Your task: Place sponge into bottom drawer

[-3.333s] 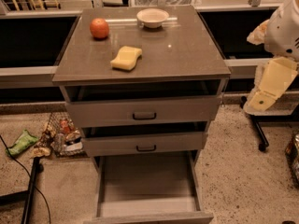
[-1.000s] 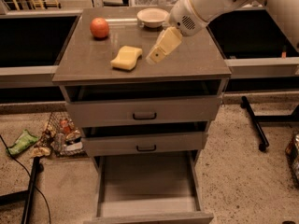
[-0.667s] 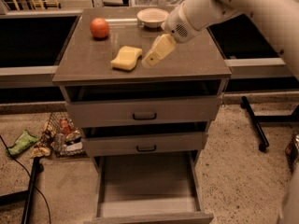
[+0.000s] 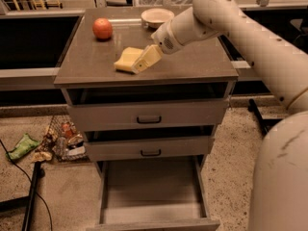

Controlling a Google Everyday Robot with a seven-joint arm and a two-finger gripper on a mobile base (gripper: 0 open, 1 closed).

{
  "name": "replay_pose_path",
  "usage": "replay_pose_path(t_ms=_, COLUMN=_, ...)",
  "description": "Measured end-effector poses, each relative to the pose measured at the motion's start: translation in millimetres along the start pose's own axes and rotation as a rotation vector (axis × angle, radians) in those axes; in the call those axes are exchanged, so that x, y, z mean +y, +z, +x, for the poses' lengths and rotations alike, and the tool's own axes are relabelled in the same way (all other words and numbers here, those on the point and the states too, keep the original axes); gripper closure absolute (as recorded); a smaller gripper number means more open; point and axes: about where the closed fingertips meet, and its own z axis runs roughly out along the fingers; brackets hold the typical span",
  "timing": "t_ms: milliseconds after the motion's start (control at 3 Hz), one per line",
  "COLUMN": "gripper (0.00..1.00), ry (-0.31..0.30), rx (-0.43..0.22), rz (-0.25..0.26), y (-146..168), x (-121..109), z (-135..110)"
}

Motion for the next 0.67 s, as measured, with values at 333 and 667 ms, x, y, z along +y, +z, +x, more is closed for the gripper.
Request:
replay_pose_path(t_ms=333, gripper=0.0, ry=-0.004, rx=-0.043, rz=-0.021, y=29, x=-8, z=-10)
replay_pose_path(t_ms=667, gripper=0.0, ry=-0.007, rx=-0.051, rz=-0.032, y=54, x=-10, z=-17)
